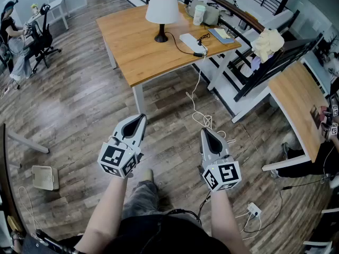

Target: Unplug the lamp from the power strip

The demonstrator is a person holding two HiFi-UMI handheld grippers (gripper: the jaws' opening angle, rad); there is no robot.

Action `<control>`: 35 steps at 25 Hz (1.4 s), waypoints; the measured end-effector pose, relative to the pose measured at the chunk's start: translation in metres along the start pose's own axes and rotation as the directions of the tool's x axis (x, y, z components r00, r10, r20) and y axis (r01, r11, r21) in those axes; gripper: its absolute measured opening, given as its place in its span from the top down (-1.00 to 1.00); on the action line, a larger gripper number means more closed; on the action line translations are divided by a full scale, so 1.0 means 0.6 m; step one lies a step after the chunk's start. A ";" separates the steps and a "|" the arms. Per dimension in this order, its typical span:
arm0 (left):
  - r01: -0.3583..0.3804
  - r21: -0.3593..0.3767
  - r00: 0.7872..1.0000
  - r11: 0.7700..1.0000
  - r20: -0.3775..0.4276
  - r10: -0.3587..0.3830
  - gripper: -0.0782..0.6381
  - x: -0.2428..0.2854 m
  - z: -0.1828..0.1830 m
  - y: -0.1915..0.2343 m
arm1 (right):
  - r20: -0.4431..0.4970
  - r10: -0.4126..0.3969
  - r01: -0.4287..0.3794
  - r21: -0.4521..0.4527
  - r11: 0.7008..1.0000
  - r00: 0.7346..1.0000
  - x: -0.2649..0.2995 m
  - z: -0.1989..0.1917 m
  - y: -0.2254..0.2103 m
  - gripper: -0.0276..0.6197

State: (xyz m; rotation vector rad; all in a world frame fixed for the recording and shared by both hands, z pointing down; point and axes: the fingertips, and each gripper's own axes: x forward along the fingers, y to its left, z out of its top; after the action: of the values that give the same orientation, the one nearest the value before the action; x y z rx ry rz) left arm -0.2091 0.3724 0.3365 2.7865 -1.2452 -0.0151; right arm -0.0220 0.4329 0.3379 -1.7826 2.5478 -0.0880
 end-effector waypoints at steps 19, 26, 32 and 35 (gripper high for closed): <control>0.138 -0.027 0.990 0.990 -0.029 -0.138 0.79 0.206 -0.016 0.183 | 0.014 -0.096 0.095 0.058 0.994 0.995 0.240 -0.014 -0.062 0.90; 0.166 -0.052 0.986 0.985 -0.024 -0.167 0.79 0.248 -0.018 0.200 | -0.018 -0.086 0.087 0.056 0.995 0.996 0.283 -0.021 -0.067 0.90; 0.163 -0.048 0.986 0.985 -0.032 -0.165 0.79 0.295 -0.025 0.216 | -0.011 -0.069 0.070 0.075 0.995 0.998 0.334 -0.031 -0.098 0.90; 0.155 -0.046 0.987 0.987 -0.033 -0.157 0.79 0.326 -0.026 0.227 | -0.007 -0.053 0.053 0.076 0.996 0.999 0.365 -0.032 -0.117 0.90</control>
State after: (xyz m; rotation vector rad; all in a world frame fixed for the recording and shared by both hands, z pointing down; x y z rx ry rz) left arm -0.1792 0.1378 0.3688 2.8255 -1.0032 -0.0022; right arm -0.0324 0.2037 0.3631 -1.8248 2.4656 -0.1882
